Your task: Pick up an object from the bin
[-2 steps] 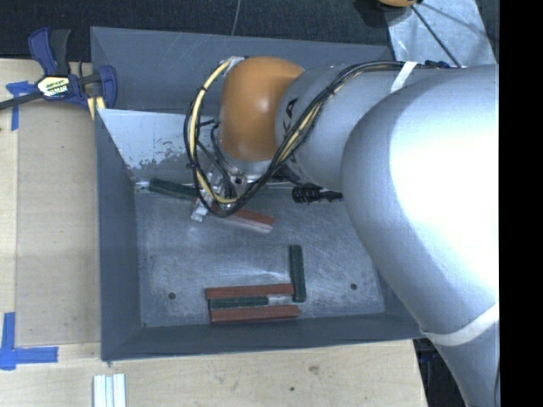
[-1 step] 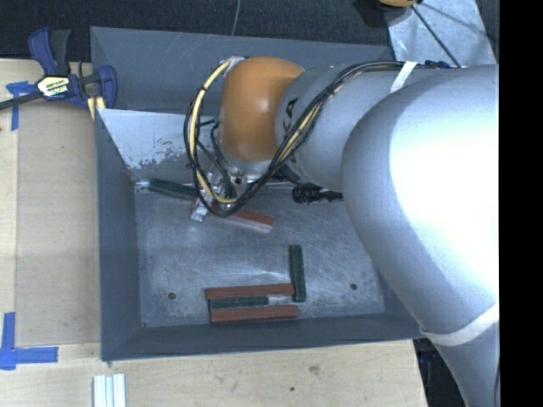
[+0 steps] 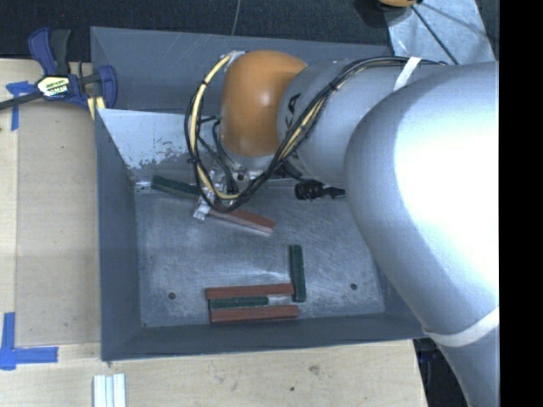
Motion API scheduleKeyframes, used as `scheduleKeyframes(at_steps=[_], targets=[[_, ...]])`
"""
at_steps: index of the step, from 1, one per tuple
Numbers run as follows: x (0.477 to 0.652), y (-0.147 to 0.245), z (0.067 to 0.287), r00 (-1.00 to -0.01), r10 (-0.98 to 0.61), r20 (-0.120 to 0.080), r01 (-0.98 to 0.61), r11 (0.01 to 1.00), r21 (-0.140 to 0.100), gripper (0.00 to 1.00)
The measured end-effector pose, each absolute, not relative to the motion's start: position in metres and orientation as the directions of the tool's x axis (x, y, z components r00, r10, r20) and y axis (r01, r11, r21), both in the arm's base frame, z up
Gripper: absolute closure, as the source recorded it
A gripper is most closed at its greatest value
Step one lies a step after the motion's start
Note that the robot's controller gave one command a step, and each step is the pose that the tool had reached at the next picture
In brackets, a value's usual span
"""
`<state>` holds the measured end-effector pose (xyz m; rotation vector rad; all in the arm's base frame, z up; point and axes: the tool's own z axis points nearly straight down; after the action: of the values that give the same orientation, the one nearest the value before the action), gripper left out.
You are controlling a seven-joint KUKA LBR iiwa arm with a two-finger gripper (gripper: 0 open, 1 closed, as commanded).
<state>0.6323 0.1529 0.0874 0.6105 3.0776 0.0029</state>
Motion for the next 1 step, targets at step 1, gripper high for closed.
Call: scheduleKeyframes(at_steps=[1], targets=[[0.6331,0.1528,0.1853,-0.924,0.381,-0.007,0.381,0.924,0.005,1.00]])
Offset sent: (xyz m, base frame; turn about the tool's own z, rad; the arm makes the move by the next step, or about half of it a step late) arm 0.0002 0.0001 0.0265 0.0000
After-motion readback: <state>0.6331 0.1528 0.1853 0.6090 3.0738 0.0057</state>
